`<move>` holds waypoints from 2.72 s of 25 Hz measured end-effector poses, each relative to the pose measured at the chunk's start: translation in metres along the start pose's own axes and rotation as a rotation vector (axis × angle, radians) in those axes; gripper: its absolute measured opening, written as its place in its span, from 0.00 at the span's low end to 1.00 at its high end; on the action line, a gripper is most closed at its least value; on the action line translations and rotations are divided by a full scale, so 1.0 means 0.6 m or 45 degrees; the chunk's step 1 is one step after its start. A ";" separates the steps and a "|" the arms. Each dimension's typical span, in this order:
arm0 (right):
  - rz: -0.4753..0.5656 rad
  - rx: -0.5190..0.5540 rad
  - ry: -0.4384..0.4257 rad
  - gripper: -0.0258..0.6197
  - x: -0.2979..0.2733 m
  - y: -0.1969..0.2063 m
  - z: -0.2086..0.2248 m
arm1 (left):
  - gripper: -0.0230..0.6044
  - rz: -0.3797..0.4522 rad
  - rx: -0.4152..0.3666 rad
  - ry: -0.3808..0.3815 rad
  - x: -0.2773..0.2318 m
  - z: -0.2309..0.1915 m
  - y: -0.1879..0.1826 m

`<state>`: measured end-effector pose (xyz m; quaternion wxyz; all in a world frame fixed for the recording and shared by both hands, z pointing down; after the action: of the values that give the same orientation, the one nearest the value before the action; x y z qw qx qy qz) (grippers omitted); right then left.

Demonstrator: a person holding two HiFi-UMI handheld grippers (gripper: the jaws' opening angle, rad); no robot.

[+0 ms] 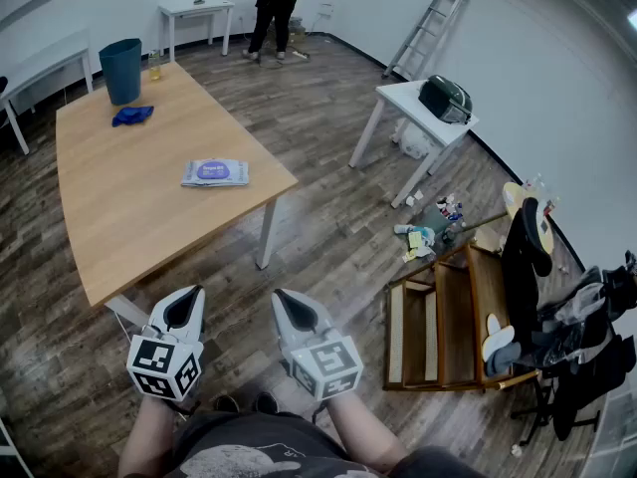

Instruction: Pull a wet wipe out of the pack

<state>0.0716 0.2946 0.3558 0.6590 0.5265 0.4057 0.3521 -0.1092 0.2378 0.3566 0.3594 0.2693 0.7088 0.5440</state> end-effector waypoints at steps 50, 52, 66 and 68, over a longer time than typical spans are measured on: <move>0.009 -0.064 0.050 0.03 -0.105 0.046 0.135 | 0.07 -0.017 0.010 -0.040 -0.159 -0.077 0.012; 0.012 -0.060 0.075 0.03 -0.141 0.037 0.143 | 0.07 -0.022 0.010 -0.025 -0.186 -0.108 0.003; 0.005 -0.105 0.221 0.03 -0.346 -0.006 0.165 | 0.07 -0.063 0.031 0.071 -0.297 -0.290 -0.037; 0.007 -0.109 0.244 0.03 -0.363 -0.009 0.168 | 0.07 -0.072 0.024 0.081 -0.307 -0.305 -0.037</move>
<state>0.0711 0.0580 0.3977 0.6379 0.4629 0.4502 0.4197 -0.1461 -0.0162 0.4026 0.3493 0.2350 0.7323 0.5353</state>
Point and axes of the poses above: the fingertips, and each gripper's own axes: x backward along the fingers, z to its right, y out of its underside, the point moved 6 cm from there along x, backward along the fingers, and after that the axes turned 8 degrees about -y, right-handed, at the moved point
